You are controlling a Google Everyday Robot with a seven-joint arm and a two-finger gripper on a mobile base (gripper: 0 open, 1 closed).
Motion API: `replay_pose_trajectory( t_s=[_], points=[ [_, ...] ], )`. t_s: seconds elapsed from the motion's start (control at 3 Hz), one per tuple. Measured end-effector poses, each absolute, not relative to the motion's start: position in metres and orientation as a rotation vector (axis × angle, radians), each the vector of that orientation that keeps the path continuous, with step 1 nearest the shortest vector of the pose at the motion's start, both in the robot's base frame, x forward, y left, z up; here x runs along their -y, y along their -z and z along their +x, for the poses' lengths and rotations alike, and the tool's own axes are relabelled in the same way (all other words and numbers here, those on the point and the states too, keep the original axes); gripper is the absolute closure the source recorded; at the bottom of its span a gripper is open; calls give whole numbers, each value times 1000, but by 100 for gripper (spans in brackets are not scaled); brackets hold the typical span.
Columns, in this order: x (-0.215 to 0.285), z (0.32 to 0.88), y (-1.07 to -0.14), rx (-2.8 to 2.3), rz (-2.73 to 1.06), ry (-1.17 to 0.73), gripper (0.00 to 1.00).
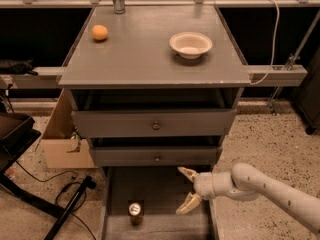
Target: Pick orange can from bottom drawer and place on counter
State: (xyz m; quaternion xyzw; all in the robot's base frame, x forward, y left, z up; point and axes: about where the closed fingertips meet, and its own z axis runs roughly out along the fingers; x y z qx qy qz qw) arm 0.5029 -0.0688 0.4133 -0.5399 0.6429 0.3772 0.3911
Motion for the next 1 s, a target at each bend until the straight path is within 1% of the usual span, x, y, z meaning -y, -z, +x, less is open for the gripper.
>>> replay_pose_trajectory(
  t_s=[0.33, 0.67, 1.0],
  points=[
    [58, 509, -402, -1617, -1417, -953, 0],
    [33, 510, -356, -1577, -1458, -983, 0],
    [-5, 509, -312, -1496, -1492, -1022, 0]
  ],
)
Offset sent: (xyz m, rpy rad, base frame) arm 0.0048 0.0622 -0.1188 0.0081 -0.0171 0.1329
